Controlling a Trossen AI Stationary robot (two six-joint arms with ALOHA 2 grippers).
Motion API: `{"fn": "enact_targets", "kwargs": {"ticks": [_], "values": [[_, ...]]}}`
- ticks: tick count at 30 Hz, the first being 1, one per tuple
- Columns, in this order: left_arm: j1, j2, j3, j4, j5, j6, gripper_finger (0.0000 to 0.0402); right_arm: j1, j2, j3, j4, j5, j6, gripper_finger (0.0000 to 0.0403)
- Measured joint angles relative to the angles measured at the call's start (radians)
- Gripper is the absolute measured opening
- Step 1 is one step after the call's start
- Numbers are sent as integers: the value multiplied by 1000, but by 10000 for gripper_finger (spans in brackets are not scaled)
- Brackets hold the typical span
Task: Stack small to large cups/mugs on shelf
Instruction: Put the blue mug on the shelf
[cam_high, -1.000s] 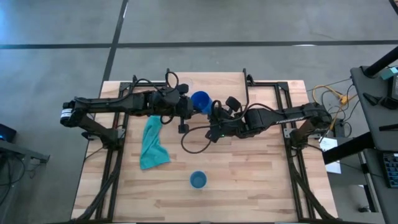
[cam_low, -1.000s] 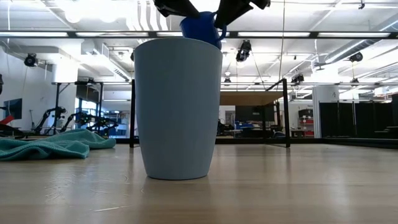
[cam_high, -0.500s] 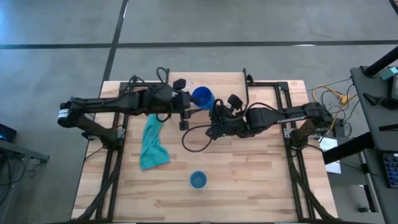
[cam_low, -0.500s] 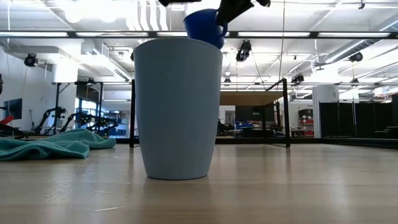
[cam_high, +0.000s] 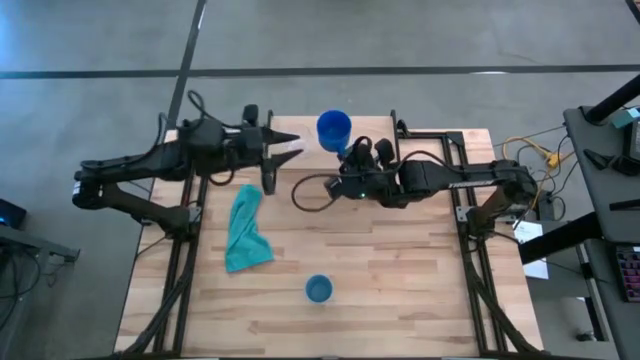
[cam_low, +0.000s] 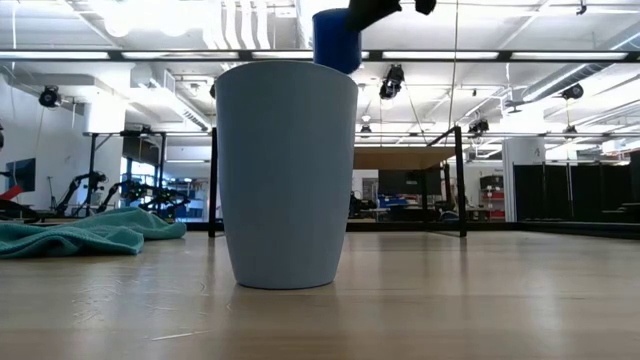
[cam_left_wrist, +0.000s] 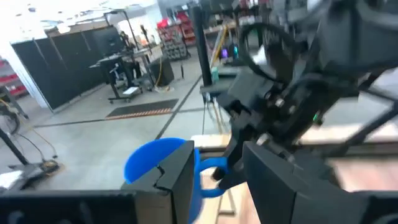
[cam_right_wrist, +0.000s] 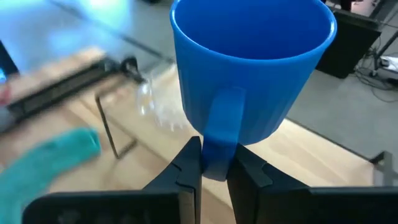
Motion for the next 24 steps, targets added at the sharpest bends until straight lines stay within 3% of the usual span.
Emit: {"fn": "enact_targets", "kwargs": {"ticks": [9,24], "values": [[-1,-55,0,0,0,-72,123,-38,38,-32,42,-1,97,54],[-1,-48,-6,0,1,-71,123,-90,52,-113,118,-4,146,9]]}}
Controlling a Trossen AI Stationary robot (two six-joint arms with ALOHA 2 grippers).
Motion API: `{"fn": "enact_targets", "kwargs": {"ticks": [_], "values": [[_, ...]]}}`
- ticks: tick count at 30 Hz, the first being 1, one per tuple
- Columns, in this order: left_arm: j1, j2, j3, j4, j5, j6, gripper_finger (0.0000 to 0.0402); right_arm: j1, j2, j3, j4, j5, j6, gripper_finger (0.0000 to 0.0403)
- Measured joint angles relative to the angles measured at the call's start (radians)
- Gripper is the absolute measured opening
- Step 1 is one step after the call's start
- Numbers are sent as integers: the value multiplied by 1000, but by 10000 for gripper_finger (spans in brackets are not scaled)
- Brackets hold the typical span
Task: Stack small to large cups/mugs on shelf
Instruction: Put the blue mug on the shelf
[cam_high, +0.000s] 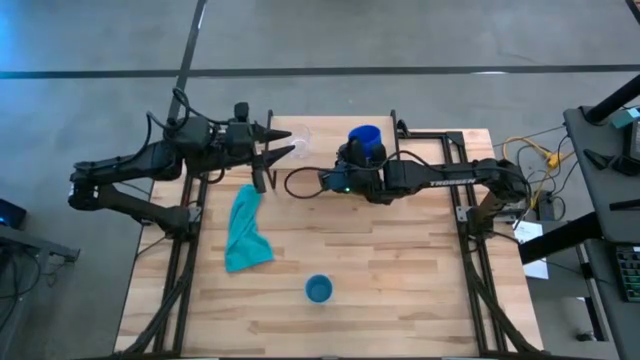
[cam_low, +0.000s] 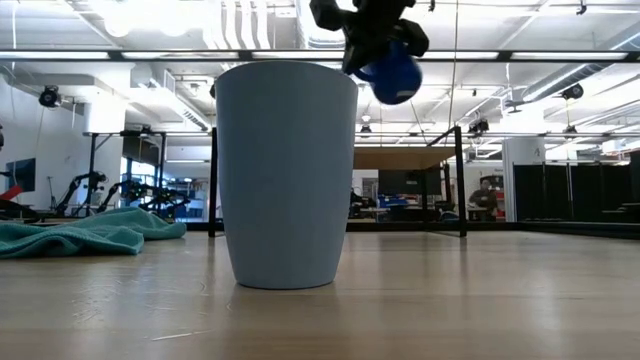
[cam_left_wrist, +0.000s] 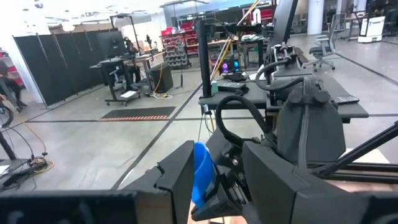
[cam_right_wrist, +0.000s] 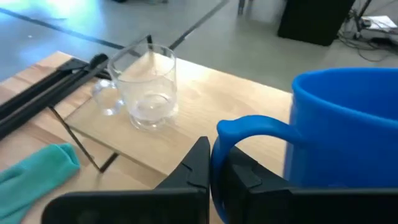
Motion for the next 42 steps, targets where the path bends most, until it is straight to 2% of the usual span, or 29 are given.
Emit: {"fn": "enact_targets", "kwargs": {"ticks": [6,15,22,26,31,34,38,42], "values": [[0,0,-9,0,1,1,123,-23,0,0,91,-9,-57,9],[0,0,-12,-10,-6,11,123,-41,0,-22,193,-93,-163,10],[2,4,-20,-10,-137,62,123,-59,0,-78,373,-262,-316,10],[2,5,-29,-17,-142,62,123,-78,0,-129,505,-338,-340,10],[1,5,-32,-21,-142,61,123,-96,0,-182,557,-404,-326,10],[1,5,-32,-21,-142,61,123,-100,0,-216,601,-444,-373,10],[2,5,-36,-21,-142,62,123,-107,-2,-250,690,-556,-445,11],[2,5,-40,-36,-142,61,123,-115,0,-281,704,-610,-455,11]]}}
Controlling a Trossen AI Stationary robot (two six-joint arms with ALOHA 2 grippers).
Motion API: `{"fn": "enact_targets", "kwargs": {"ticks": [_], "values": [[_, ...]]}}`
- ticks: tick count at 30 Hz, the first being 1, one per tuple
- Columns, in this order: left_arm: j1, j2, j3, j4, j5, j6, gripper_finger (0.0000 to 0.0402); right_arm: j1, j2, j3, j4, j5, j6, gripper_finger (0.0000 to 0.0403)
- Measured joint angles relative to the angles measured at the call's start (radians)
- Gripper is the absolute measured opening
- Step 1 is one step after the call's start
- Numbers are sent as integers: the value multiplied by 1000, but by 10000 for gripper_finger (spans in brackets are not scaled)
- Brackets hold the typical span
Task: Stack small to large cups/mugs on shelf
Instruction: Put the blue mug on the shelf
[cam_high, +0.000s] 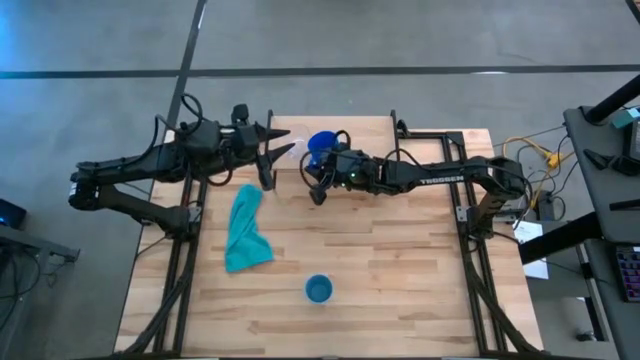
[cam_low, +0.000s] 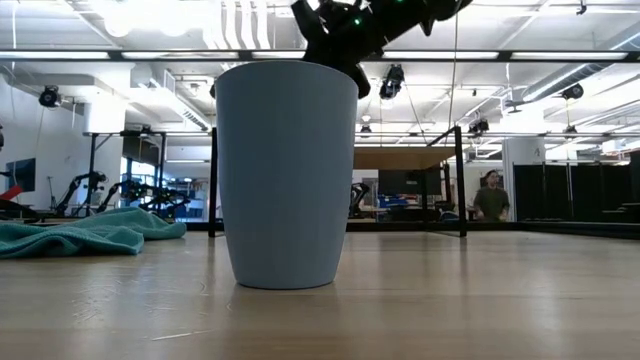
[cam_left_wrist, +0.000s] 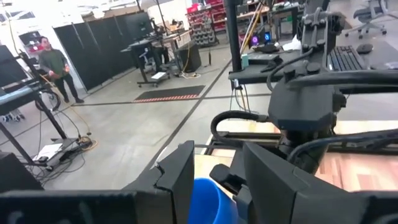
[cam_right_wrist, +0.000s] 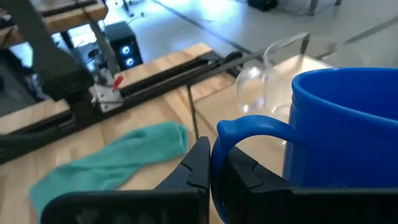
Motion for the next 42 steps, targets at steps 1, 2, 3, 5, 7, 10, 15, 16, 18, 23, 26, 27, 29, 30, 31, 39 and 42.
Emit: {"fn": "enact_targets", "kwargs": {"ticks": [1,2,3,5,7,10,15,16,18,23,26,27,29,30,31,39,42], "values": [[0,0,0,-9,0,0,123,-3,0,-5,1,-13,0,11],[0,0,0,-17,0,-1,123,-7,0,-10,3,-26,-1,11],[0,0,0,-24,0,-1,123,-11,0,-15,4,-46,-13,11],[0,0,-1,-38,1,-1,123,-19,0,-22,3,-83,-55,11],[0,0,-1,-40,0,-1,123,-26,0,-23,4,-106,-87,11],[0,0,-1,-46,0,-2,123,-44,0,-23,7,-111,-113,11],[0,0,-2,-54,1,-3,123,-95,0,-25,6,-131,-103,11],[0,0,-2,-54,1,-2,123,-106,0,-25,9,-147,-102,11],[0,0,-2,-54,1,-2,123,-121,0,-25,10,-159,-102,11],[0,0,-2,-54,1,-2,123,-152,0,-25,17,-261,-111,11],[0,0,-2,-53,1,-2,123,-163,0,-25,17,-281,-129,11],[0,0,-2,-54,0,-2,123,-167,0,-25,17,-281,-133,11],[0,0,-2,-53,1,-2,123,-175,0,-25,16,-284,-134,11],[0,0,-2,-53,1,-2,123,-179,0,-25,15,-285,-133,11],[0,0,-2,-53,1,-2,123,-183,0,-25,11,-285,-133,11],[0,0,-2,-52,0,-6,123,-206,0,-46,5,-340,-135,11],[0,0,-2,-52,0,-7,123,-206,-1,-66,16,-340,-141,11]]}}
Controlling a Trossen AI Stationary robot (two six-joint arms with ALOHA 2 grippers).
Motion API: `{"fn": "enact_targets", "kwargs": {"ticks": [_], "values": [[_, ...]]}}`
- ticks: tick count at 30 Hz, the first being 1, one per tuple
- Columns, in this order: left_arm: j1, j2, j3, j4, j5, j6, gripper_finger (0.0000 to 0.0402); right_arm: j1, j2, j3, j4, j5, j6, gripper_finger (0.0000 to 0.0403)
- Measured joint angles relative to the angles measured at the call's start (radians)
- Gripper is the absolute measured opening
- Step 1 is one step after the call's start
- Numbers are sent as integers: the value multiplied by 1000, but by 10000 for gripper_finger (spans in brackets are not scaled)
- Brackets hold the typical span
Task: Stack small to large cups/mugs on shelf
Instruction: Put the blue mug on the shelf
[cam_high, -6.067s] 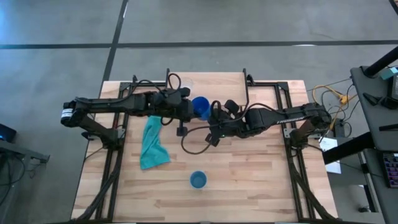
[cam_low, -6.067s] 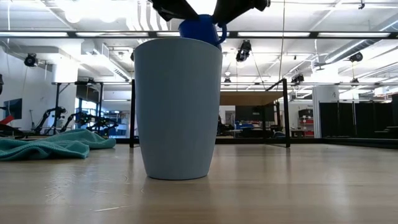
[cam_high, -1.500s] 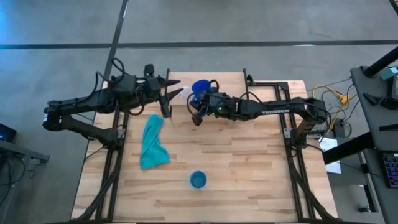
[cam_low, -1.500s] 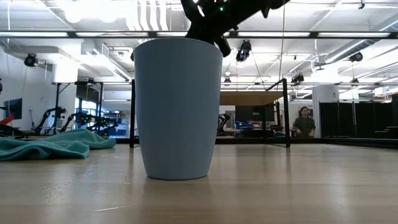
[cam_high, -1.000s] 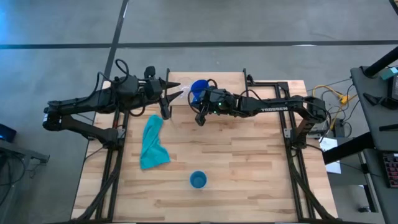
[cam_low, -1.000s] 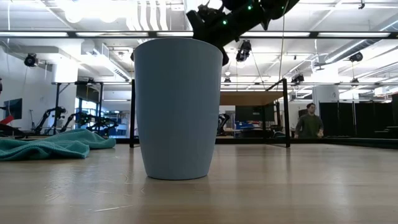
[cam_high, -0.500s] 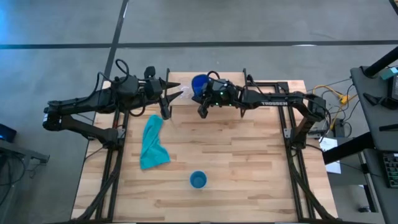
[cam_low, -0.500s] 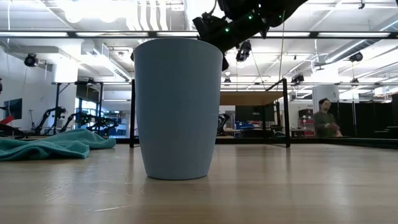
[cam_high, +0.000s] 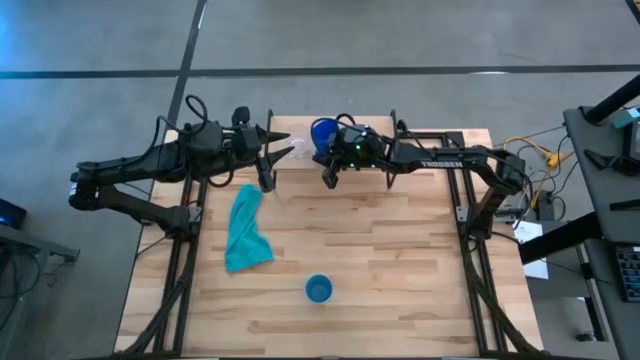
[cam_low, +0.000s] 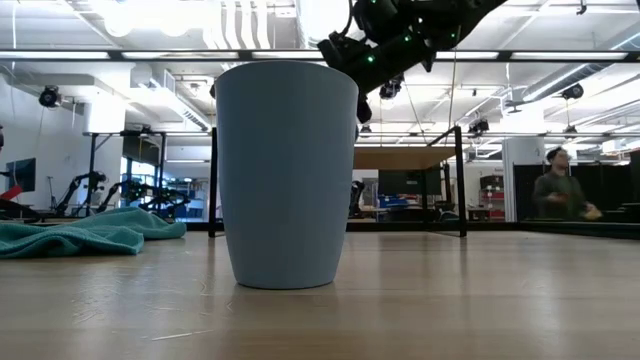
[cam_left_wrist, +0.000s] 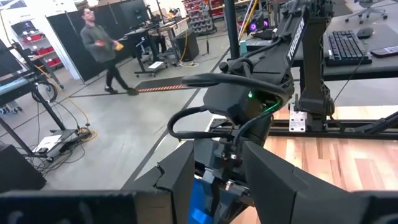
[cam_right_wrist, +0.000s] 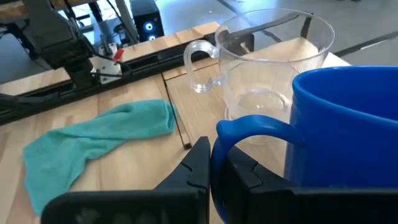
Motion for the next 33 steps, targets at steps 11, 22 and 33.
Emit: {"fn": "enact_targets", "kwargs": {"ticks": [11,22,33], "values": [[0,0,0,0,0,0,123,0,-2,-15,2,-2,7,23],[0,0,0,1,0,0,123,-9,2,-17,-15,-3,64,63],[0,0,0,0,0,0,123,-8,0,-17,-13,-2,87,66]]}}
